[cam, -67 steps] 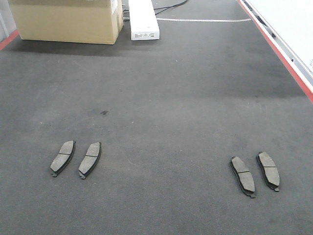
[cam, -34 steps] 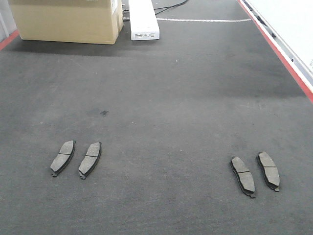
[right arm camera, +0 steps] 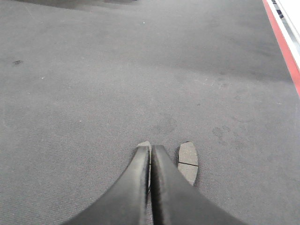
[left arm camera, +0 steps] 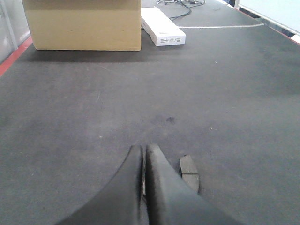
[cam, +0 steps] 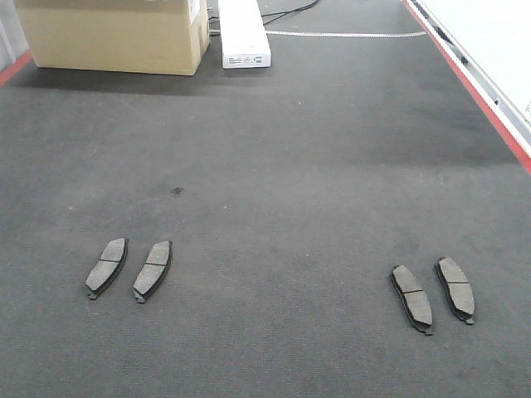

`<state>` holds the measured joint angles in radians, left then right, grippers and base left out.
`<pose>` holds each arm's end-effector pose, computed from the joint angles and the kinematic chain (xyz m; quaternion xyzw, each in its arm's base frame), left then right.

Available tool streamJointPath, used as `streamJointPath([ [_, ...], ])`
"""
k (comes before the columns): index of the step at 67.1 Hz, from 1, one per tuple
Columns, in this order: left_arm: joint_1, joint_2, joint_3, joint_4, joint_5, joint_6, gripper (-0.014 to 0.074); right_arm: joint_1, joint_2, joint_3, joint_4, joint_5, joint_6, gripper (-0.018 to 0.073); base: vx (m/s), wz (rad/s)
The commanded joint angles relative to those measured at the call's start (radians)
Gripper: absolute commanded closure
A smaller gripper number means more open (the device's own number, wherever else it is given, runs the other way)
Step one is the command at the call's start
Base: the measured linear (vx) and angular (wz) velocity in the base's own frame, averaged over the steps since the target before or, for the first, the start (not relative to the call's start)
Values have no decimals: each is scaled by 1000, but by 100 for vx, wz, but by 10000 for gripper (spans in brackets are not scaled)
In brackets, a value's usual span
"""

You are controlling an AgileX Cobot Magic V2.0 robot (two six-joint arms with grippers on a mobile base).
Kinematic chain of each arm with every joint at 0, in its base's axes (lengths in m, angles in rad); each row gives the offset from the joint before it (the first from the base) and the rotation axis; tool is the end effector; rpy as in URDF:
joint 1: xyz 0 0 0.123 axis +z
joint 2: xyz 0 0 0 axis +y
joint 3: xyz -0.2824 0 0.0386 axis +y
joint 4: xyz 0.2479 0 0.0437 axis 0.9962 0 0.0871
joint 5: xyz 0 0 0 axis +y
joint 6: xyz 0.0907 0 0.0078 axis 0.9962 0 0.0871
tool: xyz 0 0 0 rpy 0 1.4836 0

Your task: Move and align brake pads A on conveyor

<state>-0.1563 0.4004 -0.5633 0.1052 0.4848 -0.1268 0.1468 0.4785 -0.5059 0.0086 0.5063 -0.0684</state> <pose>0.0807 -0.0082 0.3309 0.0329 0.7835 -0.0397 0.6192 0.0967 0.0147 0.3029 -0.0873 0.8266 0.0256 0.5554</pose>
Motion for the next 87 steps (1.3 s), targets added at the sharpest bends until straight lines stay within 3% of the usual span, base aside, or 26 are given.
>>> streamJointPath([
  [1, 24, -22, 43, -42, -190, 37, 603, -7, 2, -26, -9, -73, -8, 571, 0, 0],
  [11, 71, -107, 187, -40, -325, 38, 603, -7, 2, -26, -9, -72, -8, 571, 0, 0],
  [24, 138, -246, 355, -56, -386, 38, 603, -7, 2, -26, -9, -72, -8, 571, 0, 0],
  [38, 148, -390, 512, -57, -402, 38, 603, -7, 2, -26, -9, -72, -8, 571, 0, 0],
  [45, 148, -432, 618, -57, -513, 36, 603, -7, 2, -26, -9, -74, -8, 571, 0, 0],
  [51, 148, -428, 610, -54, -467, 36, 603, -7, 2, -26, -9, -73, -8, 571, 0, 0],
  [87, 148, -427, 608, -55, -466, 37, 603, -7, 2, -26, -9, -73, -8, 571, 0, 0],
])
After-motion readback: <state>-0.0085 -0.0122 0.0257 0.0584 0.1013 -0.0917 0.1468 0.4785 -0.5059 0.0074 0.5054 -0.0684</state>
